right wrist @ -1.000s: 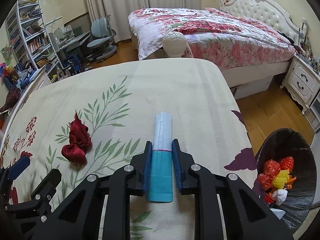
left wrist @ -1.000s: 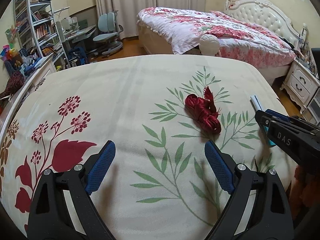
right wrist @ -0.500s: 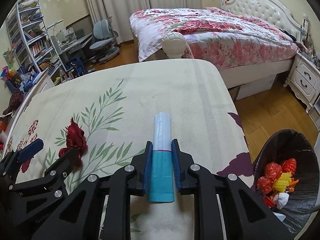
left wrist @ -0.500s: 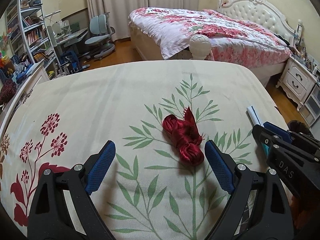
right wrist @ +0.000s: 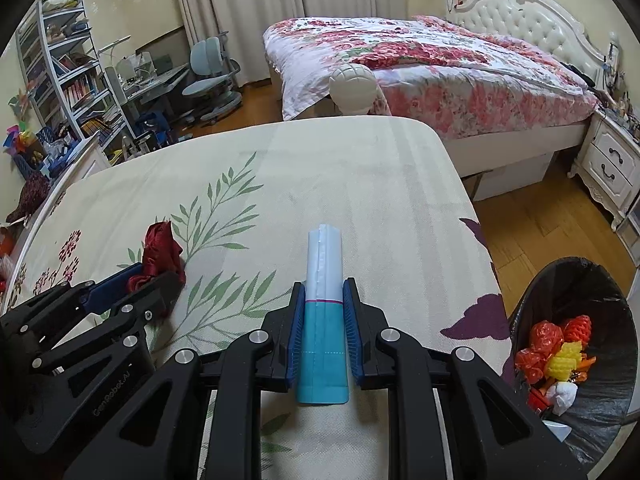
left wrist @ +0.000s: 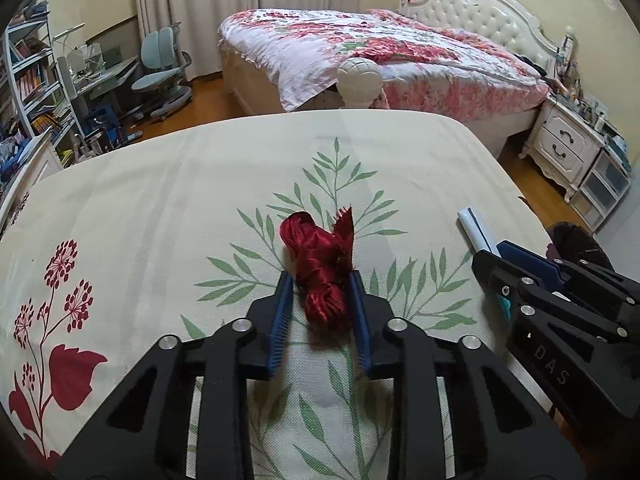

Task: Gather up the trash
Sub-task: 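Grasp the dark red bag with the left tool while the right tool holds the tube, then carry the held dark red bag and tube over the trash bin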

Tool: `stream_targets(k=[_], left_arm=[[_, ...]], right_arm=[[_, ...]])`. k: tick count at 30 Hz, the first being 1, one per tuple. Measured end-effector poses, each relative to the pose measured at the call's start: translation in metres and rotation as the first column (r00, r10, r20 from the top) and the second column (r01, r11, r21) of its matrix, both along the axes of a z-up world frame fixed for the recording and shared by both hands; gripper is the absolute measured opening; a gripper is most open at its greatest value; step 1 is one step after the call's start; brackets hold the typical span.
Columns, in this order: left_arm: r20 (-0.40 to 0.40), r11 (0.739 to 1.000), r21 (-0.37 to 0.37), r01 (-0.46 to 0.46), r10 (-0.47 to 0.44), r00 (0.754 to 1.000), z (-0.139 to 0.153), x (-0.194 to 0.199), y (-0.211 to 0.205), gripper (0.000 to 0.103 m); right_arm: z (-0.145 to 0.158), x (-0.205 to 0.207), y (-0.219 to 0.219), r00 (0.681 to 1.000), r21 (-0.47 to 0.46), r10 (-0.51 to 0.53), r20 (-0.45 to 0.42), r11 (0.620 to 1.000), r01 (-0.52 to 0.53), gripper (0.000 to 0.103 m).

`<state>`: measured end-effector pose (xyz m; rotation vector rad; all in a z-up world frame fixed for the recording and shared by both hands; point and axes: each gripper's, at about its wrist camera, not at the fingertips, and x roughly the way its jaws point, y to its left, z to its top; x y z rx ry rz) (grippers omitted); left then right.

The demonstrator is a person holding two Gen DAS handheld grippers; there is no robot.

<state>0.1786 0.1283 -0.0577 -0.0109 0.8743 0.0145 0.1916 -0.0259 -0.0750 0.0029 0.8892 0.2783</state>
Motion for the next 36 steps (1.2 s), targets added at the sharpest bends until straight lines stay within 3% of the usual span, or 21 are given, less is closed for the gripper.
stream_targets(k=[23, 36], left_arm=[[0.044, 0.997, -0.056, -0.05, 0.052, 0.998, 0.018, -0.064, 0.01, 0.024], [0.111, 0.998, -0.05, 0.03, -0.024, 0.994, 0.036, -0.084, -0.037, 0.024]], right_arm=[[0.014, -0.069, -0.011, 0.999, 0.012, 0.0, 0.046, 1.0, 0.0, 0.02], [0.034, -0.094, -0.064, 0.99, 0.03, -0.104, 0.095, 0.994, 0.101, 0.02]])
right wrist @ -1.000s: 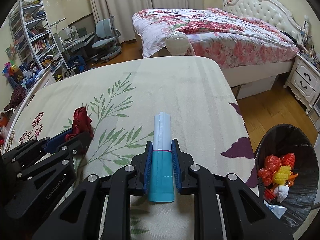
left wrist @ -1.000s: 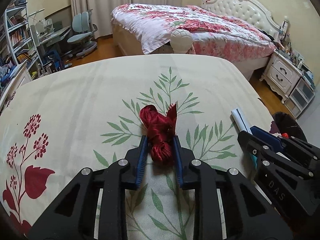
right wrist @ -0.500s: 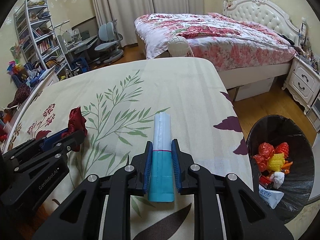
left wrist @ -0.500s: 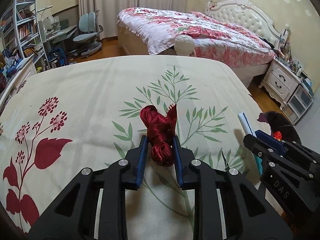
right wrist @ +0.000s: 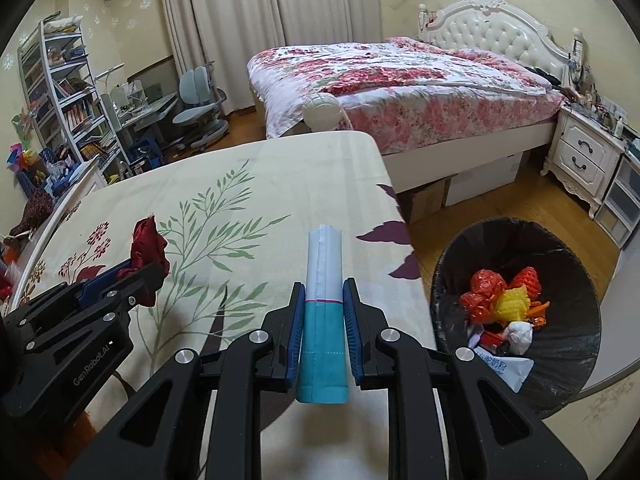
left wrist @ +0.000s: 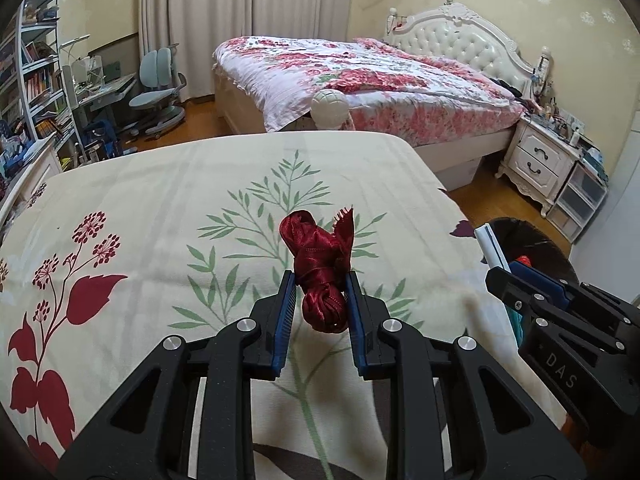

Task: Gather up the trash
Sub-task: 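Carry the held dark red bag and tube over the trash bin, then open both tools to drop the dark red bag and tube into the bin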

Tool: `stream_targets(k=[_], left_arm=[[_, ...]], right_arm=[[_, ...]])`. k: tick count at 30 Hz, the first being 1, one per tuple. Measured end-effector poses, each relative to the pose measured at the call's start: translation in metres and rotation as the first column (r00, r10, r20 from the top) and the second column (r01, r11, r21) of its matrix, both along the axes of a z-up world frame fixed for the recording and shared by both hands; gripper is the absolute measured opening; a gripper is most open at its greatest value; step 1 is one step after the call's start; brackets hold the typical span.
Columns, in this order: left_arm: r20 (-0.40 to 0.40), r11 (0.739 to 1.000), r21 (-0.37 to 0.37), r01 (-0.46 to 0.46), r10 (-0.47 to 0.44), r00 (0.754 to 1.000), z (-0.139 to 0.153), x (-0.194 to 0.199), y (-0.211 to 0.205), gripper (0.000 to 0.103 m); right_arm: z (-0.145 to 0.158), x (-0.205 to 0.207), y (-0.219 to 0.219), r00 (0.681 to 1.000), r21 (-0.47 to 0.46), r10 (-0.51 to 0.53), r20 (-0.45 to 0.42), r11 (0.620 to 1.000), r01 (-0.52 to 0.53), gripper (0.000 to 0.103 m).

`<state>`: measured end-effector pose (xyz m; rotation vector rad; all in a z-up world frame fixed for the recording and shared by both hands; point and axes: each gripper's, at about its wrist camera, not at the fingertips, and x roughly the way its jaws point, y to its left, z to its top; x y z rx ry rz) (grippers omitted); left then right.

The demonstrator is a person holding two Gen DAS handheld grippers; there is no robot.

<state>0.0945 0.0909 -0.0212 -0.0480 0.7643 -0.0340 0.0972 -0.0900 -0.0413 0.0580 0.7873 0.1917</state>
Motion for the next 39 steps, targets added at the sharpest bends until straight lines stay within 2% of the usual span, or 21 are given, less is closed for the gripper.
stream_targets(k=[11, 22, 30, 39], left_arm=[[0.02, 0.991, 0.001, 0.132, -0.132, 0.991, 0.003, 0.008, -0.065, 0.024], [0.018, 0.966, 0.033, 0.257, -0.257, 0.966, -0.009, 0.03, -0.14, 0.024], [0.006, 0.952, 0.053, 0.3, -0.301, 0.954, -0.021, 0.05, -0.182, 0.024], [0.006, 0.942, 0.091, 0.322, -0.324, 0.946, -0.029, 0.068, -0.209, 0.024]], right_arm=[[0.001, -0.005, -0.072, 0.984, -0.014, -0.175, 0.022, 0.984, 0.175, 0.021], [-0.003, 0.002, -0.136, 0.932, -0.066, -0.357, 0.057, 0.931, 0.36, 0.02], [-0.019, 0.016, -0.157, 0.907, -0.058, -0.42, 0.037, 0.905, 0.422, 0.02], [-0.032, 0.025, -0.171, 0.891, -0.068, -0.454, 0.019, 0.888, 0.454, 0.02]])
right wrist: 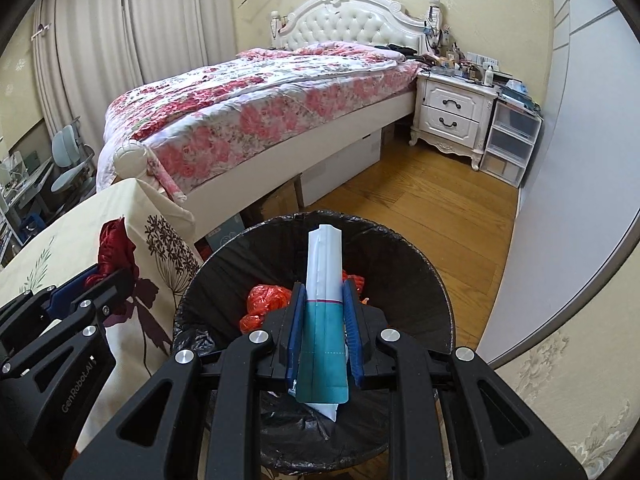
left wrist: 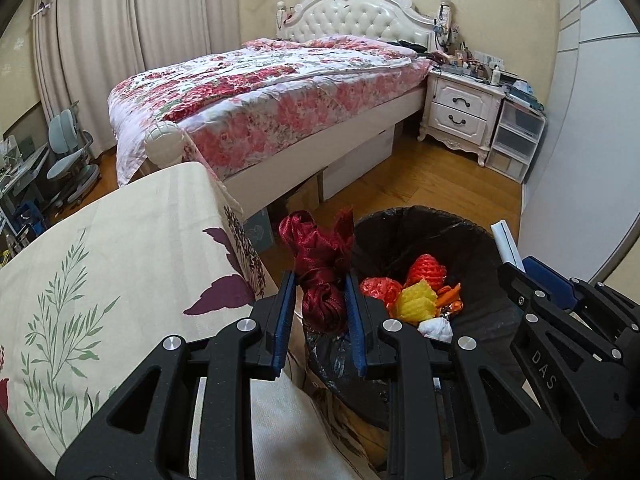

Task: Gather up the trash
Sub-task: 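Open both tools to drop the dark red bag and tube into the bin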

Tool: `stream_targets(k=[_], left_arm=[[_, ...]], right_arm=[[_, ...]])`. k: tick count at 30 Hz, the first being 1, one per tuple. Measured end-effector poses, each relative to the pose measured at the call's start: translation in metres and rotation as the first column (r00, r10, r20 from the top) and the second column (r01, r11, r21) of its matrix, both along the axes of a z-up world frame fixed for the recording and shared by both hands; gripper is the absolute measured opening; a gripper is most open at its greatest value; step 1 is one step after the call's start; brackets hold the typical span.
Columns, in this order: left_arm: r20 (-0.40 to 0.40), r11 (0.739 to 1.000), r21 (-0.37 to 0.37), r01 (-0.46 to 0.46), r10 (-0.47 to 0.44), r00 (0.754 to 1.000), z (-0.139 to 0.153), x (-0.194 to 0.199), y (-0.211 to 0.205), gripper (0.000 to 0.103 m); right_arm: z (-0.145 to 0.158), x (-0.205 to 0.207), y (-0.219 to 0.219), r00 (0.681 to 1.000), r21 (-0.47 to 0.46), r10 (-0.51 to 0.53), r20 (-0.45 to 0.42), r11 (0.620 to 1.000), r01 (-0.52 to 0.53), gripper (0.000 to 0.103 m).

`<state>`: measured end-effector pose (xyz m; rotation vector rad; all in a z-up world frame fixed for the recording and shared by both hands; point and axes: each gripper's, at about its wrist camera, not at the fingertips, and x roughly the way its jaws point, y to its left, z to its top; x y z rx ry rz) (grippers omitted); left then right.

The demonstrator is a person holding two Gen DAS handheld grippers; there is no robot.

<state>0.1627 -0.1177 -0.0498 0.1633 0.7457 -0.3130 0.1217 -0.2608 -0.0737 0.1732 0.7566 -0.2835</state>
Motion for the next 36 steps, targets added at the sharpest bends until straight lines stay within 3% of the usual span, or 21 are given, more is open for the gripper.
stream_targets(k=[15, 17, 19, 20, 22, 24, 29, 36], left_arm=[[-0.045, 0.999, 0.024, 0.033, -0.032, 0.998, -0.015, 0.015, -0.019, 0.025], [-0.044, 0.999, 0.021, 0.033, -0.033, 0.998, -0.015, 0.015, -0.019, 0.026], [-0.043, 0.999, 0.02, 0.032, -0.032, 0.999, -0.015, 0.015, -0.019, 0.034], [-0.04, 0.999, 0.018, 0.03, -0.029, 0.999, -0.014, 0.015, -0.019, 0.043], [-0.031, 1.0, 0.013, 0.027, -0.026, 0.999, -0.013, 0.014, -0.017, 0.047], [-0.02, 0.999, 0.018, 0.026, -0.026, 0.999, -0.011, 0.012, -0.017, 0.059], [0.008, 1.0, 0.026, 0.006, -0.006, 1.0, -0.008, 0.009, -0.013, 0.076], [0.052, 0.998, 0.04, -0.048, 0.046, 0.998, 0.001, 0.005, 0.0, 0.087]], right_arm=[[-0.006, 0.004, -0.011, 0.999, 0.008, -0.04, -0.014, 0.999, 0.04, 0.021], [-0.006, 0.004, -0.013, 0.999, 0.008, -0.047, -0.013, 0.999, 0.047, 0.026], [-0.005, 0.003, -0.014, 0.998, 0.006, -0.055, -0.011, 0.998, 0.055, 0.032], [-0.005, 0.003, -0.015, 0.998, 0.004, -0.059, -0.009, 0.998, 0.059, 0.035], [-0.004, 0.002, -0.016, 0.998, 0.004, -0.064, -0.004, 0.998, 0.064, 0.038], [-0.002, 0.001, -0.017, 0.997, 0.0, -0.073, 0.0, 0.997, 0.073, 0.042], [0.003, -0.003, -0.018, 0.995, -0.018, -0.095, 0.02, 0.995, 0.095, 0.056], [0.012, -0.011, -0.015, 0.992, -0.059, -0.112, 0.051, 0.992, 0.115, 0.07]])
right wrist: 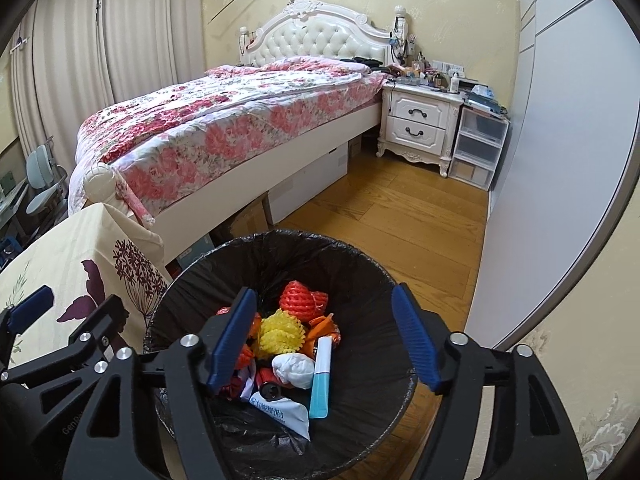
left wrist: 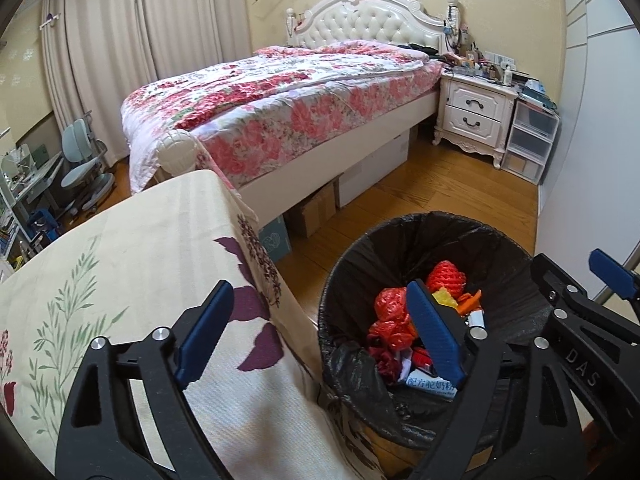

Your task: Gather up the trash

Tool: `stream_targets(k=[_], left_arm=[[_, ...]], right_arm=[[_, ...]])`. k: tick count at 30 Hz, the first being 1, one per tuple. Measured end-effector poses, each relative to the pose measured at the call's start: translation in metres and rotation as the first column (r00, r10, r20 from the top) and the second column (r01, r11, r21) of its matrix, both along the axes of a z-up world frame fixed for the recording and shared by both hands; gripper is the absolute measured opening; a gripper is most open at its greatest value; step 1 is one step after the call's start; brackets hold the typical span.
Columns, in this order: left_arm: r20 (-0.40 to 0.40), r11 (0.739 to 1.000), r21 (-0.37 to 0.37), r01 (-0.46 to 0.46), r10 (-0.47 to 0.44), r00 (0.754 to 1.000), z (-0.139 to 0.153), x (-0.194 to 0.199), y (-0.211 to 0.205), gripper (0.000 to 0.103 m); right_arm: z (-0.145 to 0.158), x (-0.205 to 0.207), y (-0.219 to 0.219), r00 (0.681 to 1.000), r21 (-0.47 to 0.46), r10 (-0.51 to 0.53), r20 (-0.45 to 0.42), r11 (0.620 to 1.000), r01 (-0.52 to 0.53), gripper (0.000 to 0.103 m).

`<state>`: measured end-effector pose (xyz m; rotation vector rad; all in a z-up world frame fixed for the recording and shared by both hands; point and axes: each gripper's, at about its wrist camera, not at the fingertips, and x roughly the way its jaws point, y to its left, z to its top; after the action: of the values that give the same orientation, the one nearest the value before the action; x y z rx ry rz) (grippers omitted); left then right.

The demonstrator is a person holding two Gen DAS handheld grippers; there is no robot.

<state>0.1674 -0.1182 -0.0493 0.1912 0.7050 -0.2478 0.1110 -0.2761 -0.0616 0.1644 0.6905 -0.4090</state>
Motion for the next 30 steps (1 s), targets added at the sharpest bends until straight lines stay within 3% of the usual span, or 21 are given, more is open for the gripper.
stream_targets(k=[2, 11, 30], left_arm=[[0.001, 1.0, -0.007, -0.006, 0.006, 1.0, 0.002, -0.002, 0.003, 0.087], [0.038, 1.0, -0.013, -0.021, 0.022, 0.999, 0.016, -0.02, 0.017, 0.091], [0.088, 0.996, -0.051, -0.078, 0.082, 0.993, 0.041, -0.066, 0.049, 0.096]], right_arm=[[0.002, -0.002, 0.003, 1.0, -0.009, 0.001, 0.005, 1.0, -0.001, 0.077], [0.009, -0.016, 0.014, 1.0, -0.06, 0.007, 0.02, 0.998, -0.006, 0.083], [0.03, -0.056, 0.031, 0.998, -0.062, 0.015, 0.062, 0.998, -0.011, 0.085]])
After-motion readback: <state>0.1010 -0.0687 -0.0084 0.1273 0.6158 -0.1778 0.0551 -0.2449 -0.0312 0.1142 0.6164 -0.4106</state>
